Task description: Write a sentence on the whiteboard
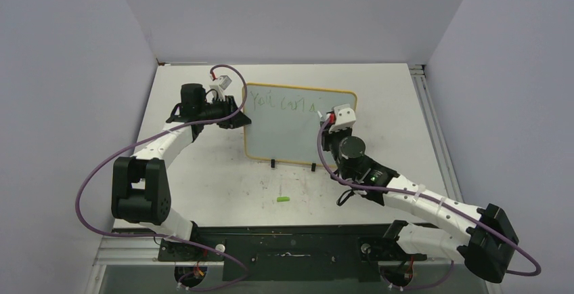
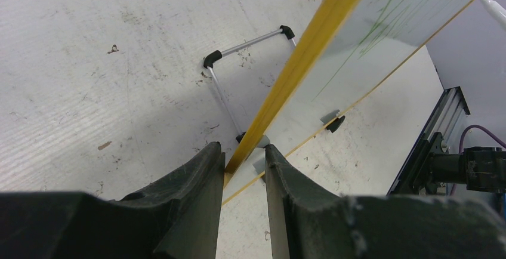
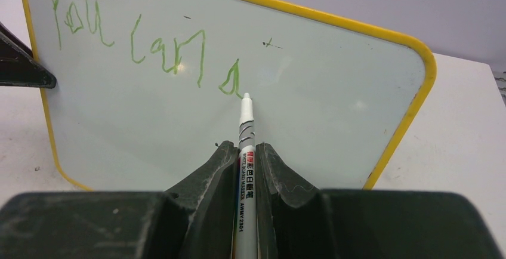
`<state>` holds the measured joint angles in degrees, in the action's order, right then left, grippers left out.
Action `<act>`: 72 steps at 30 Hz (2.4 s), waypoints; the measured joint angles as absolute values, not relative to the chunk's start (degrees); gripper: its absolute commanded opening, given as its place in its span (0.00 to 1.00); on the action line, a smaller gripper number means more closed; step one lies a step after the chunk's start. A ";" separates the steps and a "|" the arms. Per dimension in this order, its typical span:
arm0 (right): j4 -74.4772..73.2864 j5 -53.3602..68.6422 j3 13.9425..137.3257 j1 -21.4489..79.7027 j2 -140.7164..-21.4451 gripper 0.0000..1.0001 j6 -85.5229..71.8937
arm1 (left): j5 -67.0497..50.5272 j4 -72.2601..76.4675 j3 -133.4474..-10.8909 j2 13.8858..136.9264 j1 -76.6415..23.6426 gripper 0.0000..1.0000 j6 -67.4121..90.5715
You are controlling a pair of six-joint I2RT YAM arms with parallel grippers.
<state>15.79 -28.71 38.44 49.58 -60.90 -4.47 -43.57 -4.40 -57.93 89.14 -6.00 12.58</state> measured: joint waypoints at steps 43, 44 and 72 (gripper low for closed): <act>19.86 -30.00 39.92 49.43 -64.95 0.05 -1.19 | -43.55 -4.56 -58.02 89.14 -6.04 0.28 12.32; 19.81 -30.00 39.90 49.43 -64.95 0.05 -1.32 | -43.55 -4.56 -58.02 89.14 -6.04 0.28 12.32; 17.93 -30.92 38.83 49.43 -63.86 0.05 -3.70 | -43.53 -4.54 -58.02 89.14 -6.04 0.29 12.27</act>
